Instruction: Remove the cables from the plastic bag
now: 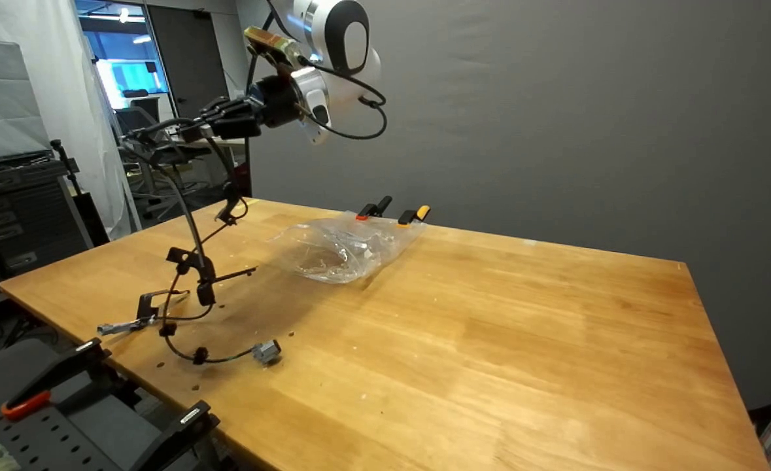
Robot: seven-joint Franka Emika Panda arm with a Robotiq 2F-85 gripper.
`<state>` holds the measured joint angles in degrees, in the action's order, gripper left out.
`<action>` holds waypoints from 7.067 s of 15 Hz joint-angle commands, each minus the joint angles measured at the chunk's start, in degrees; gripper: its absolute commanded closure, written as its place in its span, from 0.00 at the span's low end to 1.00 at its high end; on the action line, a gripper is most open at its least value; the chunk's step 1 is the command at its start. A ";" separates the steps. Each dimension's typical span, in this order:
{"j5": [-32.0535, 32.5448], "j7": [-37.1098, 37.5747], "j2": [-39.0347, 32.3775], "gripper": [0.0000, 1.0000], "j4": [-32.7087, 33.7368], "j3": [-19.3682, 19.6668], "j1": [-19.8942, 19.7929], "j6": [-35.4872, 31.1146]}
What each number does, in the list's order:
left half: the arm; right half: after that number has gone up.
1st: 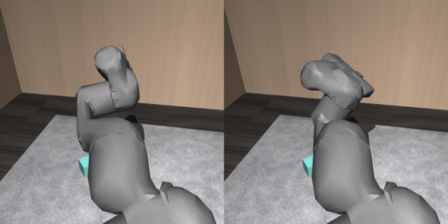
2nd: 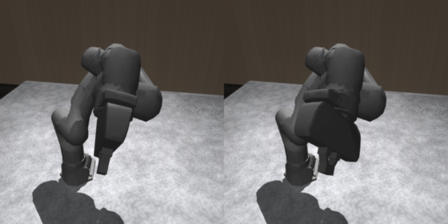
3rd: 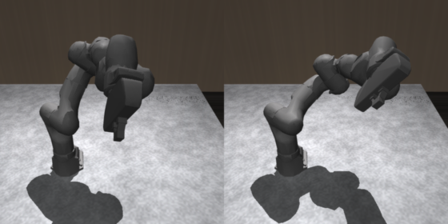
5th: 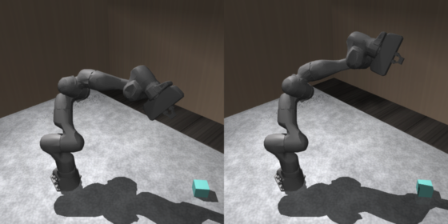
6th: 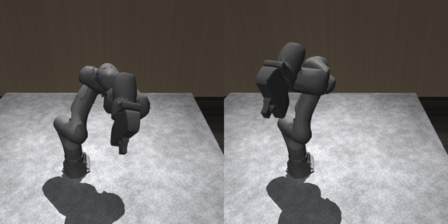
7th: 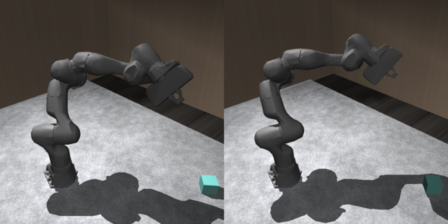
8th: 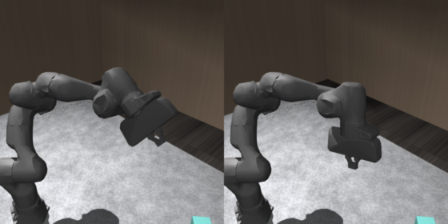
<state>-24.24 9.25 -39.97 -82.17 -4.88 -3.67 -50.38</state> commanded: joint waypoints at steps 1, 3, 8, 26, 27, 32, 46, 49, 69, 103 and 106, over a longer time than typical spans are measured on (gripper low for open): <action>0.33 -2.85 -0.07 0.91 7.78 1.47 3.18 -2.91; 1.59 -5.21 -0.31 0.91 9.83 0.73 4.16 -3.81; 5.88 0.97 1.84 0.91 10.48 2.61 8.93 -10.11; 37.92 -19.81 7.04 0.90 -5.45 12.47 19.78 3.07; 37.36 -22.57 5.81 0.90 -5.99 13.99 20.63 3.00; 32.29 -37.01 -0.53 0.91 -5.43 19.97 24.42 2.24; -2.00 -10.72 -12.96 0.91 19.92 -2.12 11.88 3.48; -4.40 -6.48 -17.61 0.91 28.34 -2.03 12.78 0.29; 7.92 -9.20 -34.03 0.40 56.50 1.23 6.30 -3.45; 41.77 -13.15 -10.81 0.00 58.48 13.38 18.19 -34.95; 41.78 -13.13 -10.81 0.00 58.48 13.38 18.18 -34.97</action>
<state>17.42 -3.97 -51.29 -22.83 8.61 14.50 -85.04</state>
